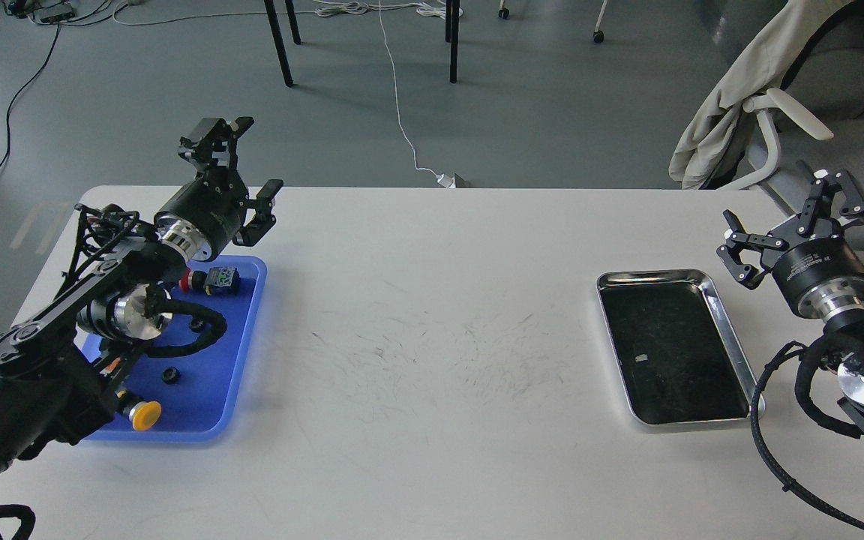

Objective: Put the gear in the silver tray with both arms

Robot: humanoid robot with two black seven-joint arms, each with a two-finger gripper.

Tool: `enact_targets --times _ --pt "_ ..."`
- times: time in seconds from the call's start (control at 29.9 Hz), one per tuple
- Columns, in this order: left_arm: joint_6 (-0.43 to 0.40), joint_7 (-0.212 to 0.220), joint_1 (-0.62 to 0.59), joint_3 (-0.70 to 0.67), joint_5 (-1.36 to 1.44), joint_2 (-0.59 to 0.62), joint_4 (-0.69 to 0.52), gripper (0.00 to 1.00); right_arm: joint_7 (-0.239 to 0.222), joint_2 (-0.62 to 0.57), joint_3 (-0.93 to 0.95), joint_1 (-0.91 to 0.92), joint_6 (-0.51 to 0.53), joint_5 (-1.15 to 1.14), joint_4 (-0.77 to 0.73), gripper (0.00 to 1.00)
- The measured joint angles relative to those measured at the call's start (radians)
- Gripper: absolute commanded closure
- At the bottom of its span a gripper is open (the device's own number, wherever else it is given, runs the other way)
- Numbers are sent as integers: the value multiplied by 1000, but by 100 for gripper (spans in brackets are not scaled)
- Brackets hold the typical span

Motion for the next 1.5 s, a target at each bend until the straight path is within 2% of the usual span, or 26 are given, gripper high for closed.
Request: enact_targets --times 0.33,0.6,1.17,1.5 --pt "-2 -1 0 0 12 -18 -1 1 -1 -5 5 3 -1 0 -2 1" --pt "-2 0 2 1 12 -11 -1 1 -22 -6 9 23 -11 2 -16 1" --pt "-6 9 13 0 3 35 -8 1 -36 7 -75 194 -17 2 -138 1" --pt "-5 2 13 0 10 34 -10 1 -36 29 -101 232 -17 2 -168 1"
